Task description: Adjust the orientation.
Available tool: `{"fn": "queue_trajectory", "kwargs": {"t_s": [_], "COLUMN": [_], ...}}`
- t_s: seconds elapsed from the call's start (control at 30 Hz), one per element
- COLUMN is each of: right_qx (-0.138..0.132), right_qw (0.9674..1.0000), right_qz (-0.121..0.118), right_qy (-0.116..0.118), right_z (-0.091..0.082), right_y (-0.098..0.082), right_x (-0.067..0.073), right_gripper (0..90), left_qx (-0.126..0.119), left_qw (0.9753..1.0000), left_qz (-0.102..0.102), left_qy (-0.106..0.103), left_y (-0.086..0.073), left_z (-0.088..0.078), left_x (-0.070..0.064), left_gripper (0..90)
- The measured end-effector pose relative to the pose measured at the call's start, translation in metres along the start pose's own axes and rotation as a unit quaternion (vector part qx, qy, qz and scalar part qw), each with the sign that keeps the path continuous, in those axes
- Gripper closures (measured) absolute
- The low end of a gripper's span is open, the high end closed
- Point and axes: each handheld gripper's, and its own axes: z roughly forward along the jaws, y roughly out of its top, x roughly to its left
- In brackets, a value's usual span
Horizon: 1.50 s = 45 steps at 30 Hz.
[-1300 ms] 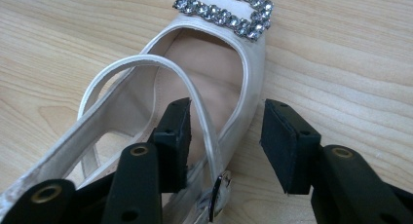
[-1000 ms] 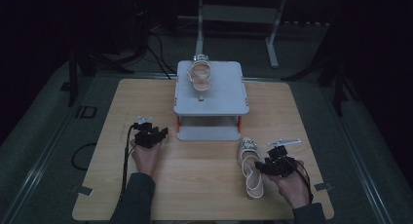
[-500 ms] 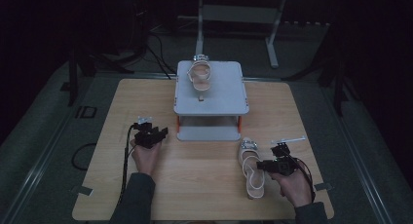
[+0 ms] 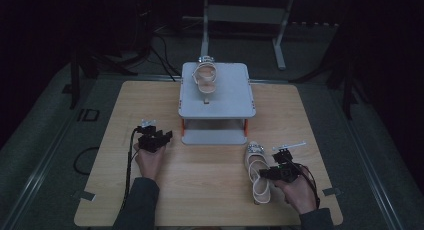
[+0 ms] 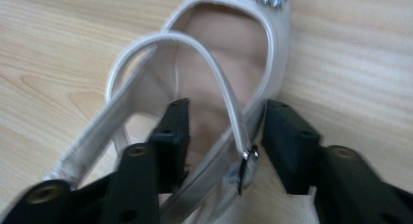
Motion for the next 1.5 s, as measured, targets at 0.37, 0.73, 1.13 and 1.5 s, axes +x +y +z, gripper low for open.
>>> {"fn": "queue_trajectory", "kwargs": {"t_s": [0.37, 0.73, 1.13, 1.5], "right_qx": [0.007, 0.014, 0.005, -0.010], "right_qw": [0.9996, 0.9986, 0.9971, 0.9919], "right_qz": [0.026, 0.043, 0.064, 0.102], "right_qy": [0.008, 0.026, 0.041, 0.076], "right_z": [-0.003, 0.002, 0.002, 0.004], "right_y": [0.000, 0.000, -0.003, -0.002], "right_x": [-0.012, -0.017, -0.022, -0.035], "right_gripper": [79.5, 79.0, 82.2, 83.0], "left_qx": [0.000, 0.000, 0.000, 0.000], "left_qw": [1.0000, 1.0000, 1.0000, 1.0000], "left_qz": [0.000, 0.000, -0.001, -0.001], "left_qy": [0.000, 0.001, 0.000, -0.001], "left_y": [0.000, 0.000, 0.000, 0.000], "left_z": [0.000, 0.000, 0.000, 0.000], "left_x": [0.000, 0.000, 0.000, 0.000], "left_gripper": [52.1, 52.2, 52.1, 52.0]}}
